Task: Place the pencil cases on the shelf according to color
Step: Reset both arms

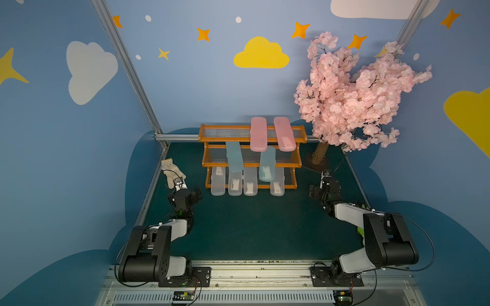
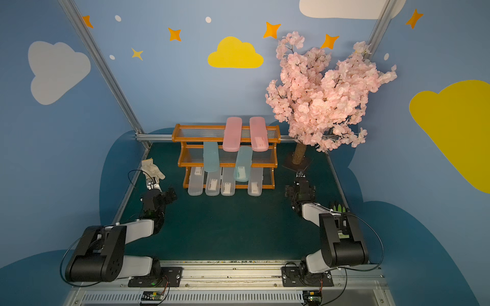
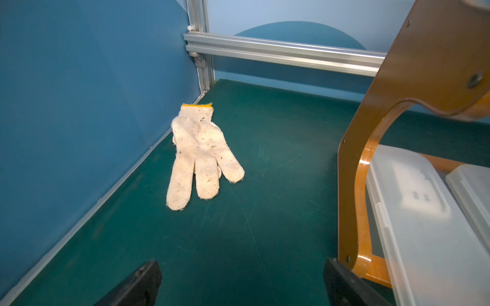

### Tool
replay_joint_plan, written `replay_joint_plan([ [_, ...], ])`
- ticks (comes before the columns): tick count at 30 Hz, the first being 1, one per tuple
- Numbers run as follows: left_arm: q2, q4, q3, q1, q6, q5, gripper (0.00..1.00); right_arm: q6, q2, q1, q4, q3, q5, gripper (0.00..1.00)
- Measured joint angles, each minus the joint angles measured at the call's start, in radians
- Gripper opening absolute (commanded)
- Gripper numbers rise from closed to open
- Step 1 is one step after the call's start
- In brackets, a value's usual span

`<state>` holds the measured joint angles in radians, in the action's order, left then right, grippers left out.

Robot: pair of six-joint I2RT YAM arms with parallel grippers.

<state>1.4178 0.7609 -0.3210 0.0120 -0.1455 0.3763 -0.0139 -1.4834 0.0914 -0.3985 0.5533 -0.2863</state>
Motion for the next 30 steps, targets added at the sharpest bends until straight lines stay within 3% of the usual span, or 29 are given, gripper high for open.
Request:
replay_joint_plan([
  [7,0.067,-0.034,-0.102,-0.015,0.047,-0.087,1.00,0.011,0.005,-0.031,-0.100,-0.054,0.124,0.98],
  [10,0.095,0.061,-0.074,-0.033,0.072,-0.116,1.00,0.019,0.005,-0.030,-0.127,-0.077,0.153,0.99],
  [12,0.133,0.132,-0.034,-0.038,0.085,-0.130,1.00,0.023,0.005,-0.030,-0.142,-0.082,0.162,0.98],
  [30,0.142,0.093,-0.051,-0.032,0.094,-0.163,1.00,0.030,0.005,-0.030,-0.175,-0.082,0.177,0.98],
])
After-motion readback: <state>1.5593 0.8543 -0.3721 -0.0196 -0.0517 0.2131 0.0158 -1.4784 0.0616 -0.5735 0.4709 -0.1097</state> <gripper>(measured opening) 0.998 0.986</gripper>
